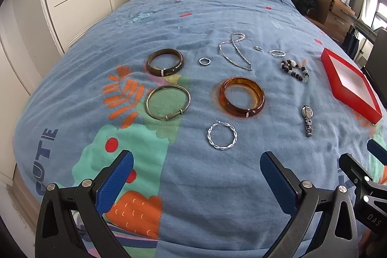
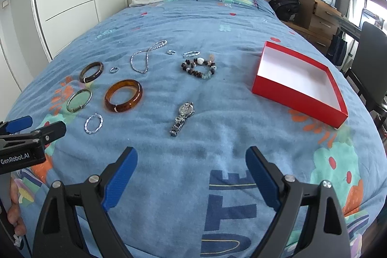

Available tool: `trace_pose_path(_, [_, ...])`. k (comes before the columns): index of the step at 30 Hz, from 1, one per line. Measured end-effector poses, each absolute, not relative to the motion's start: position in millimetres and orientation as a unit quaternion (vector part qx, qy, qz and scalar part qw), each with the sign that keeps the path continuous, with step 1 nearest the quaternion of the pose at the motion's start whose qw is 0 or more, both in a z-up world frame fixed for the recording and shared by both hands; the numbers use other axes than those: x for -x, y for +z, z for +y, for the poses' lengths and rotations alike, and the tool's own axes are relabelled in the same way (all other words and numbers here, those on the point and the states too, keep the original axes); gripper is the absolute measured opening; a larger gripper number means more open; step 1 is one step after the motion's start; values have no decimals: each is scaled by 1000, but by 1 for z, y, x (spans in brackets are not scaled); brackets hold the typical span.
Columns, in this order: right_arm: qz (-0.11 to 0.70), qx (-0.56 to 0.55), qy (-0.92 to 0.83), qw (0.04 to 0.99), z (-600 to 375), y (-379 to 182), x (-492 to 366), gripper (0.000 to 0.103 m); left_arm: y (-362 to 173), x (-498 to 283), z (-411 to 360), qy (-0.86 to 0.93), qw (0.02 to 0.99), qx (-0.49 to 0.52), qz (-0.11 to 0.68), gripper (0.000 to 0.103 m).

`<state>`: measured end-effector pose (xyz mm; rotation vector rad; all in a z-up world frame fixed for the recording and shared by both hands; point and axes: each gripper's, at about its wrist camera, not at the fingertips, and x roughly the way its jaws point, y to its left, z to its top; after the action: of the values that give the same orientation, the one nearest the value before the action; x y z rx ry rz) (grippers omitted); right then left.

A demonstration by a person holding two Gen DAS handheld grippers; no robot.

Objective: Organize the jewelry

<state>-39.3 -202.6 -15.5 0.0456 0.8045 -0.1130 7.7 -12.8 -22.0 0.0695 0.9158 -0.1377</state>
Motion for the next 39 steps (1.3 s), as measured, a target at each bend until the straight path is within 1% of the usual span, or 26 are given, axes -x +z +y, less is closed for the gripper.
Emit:
trace_pose_path(7, [397, -19, -55, 916, -205, -18, 38, 91, -25, -8, -20, -77, 891, -53, 444, 102])
trace_pose_path(19, [403, -11, -48, 914, -210, -18, 32, 91, -34, -17, -22, -75, 887, -51, 454, 102])
trace_pose_path(28, [411, -34, -29, 910, -220, -26, 21, 90, -37, -22, -8, -57, 891, -46, 448, 102])
trace_pose_path(36, [403, -47, -16, 914, -231, -29, 17, 90, -40, -22, 12, -45, 894, -28, 445, 102])
trace_pose_path(39, [402, -51, -5, 914, -234, -30, 10, 88, -40, -26, 11, -54, 894, -21, 445, 100])
